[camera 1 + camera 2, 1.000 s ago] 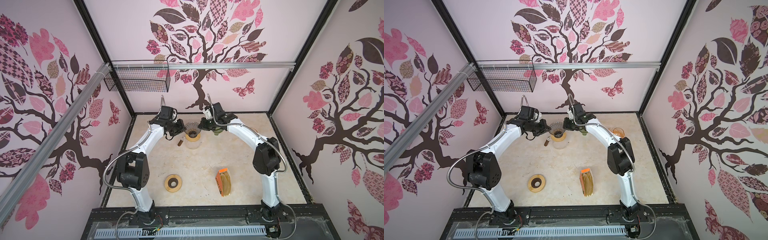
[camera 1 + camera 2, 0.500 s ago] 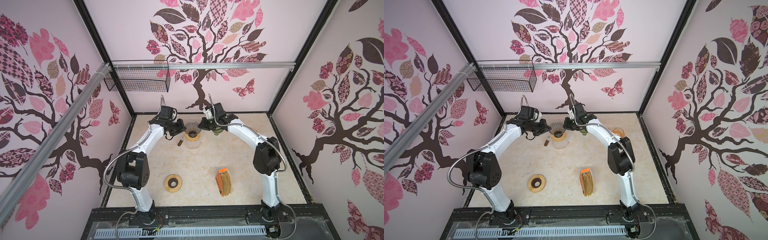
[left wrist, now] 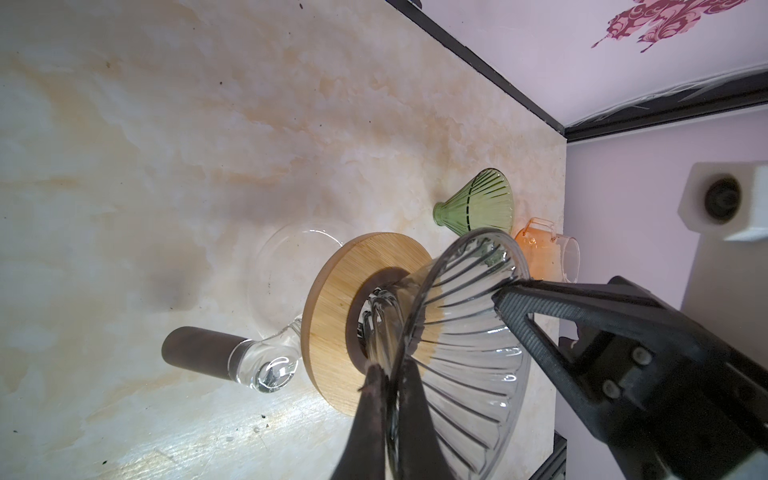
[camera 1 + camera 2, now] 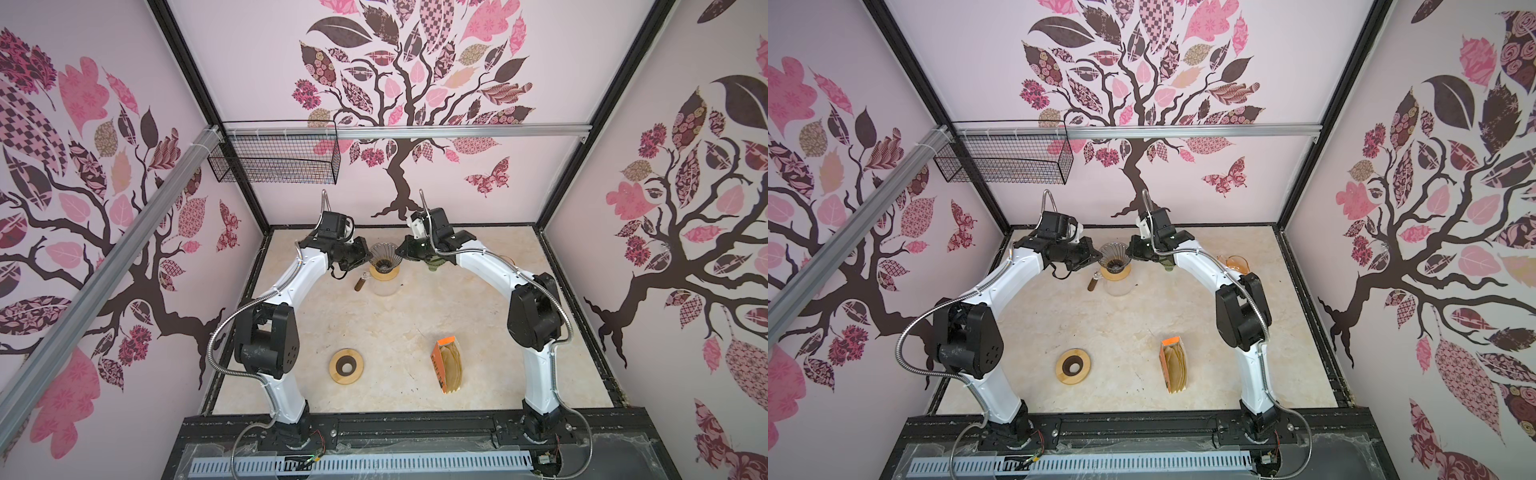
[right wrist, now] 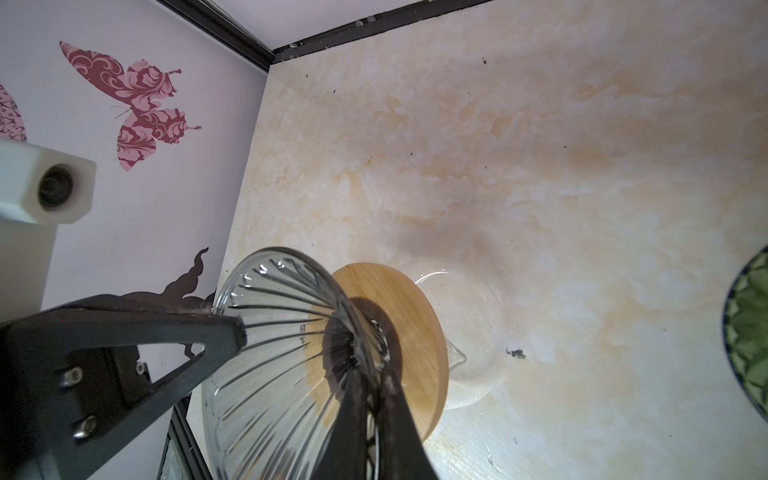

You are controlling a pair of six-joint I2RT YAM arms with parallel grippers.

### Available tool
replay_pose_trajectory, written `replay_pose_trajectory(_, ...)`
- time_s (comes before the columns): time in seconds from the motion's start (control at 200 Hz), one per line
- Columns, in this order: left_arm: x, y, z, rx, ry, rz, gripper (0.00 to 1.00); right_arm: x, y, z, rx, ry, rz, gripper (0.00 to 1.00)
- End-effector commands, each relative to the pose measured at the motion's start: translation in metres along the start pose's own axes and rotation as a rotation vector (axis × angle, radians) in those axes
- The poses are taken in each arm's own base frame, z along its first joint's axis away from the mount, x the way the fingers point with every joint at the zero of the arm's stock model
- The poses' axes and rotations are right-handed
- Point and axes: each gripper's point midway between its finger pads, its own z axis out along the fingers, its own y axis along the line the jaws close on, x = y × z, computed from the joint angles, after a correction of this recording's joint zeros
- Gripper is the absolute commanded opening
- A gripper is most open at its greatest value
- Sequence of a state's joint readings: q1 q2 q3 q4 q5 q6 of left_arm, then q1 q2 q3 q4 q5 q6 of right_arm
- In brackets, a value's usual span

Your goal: Place the coffee filter in the dripper

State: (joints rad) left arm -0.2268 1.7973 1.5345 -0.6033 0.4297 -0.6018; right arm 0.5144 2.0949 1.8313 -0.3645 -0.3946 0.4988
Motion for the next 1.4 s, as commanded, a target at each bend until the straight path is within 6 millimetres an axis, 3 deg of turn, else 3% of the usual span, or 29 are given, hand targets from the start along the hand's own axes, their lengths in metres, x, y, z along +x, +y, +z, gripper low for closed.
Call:
replay_pose_trajectory(0.0,0.024,0.025,0.024,-0.059,0.093,-0.042,0.00,0.056,-0.035,0.024,0.101,0.163,0.051,0.00)
replay_pose_trajectory(0.34,0.039,0.048,0.041,-0.107,0.160,-0.073,0.00,0.078,-0.051,0.036,0.116,0.220,0.082,0.00)
replay_pose_trajectory(0.82,0.020,0.016,0.010,0.019,0.086,-0.046,0.00,0.092,-0.065,0.042,0.152,0.246,0.105,0.00)
replay_pose_trajectory(0.995,0.021,0.017,0.010,0.019,0.086,-0.049,0.00,0.102,-0.070,0.045,0.156,0.265,0.114,0.00)
replay_pose_trajectory(1.12,0.022,0.013,0.010,0.045,0.096,-0.057,0.00,0.099,-0.066,0.044,0.145,0.257,0.110,0.00)
replay_pose_trajectory(1.29,0.014,0.009,-0.004,0.067,0.060,-0.050,0.00,0.083,-0.058,0.035,0.156,0.219,0.083,0.00)
replay_pose_trajectory(1.395,0.007,0.007,-0.013,0.082,0.035,-0.051,0.05,0.071,-0.055,0.032,0.170,0.203,0.069,0.00)
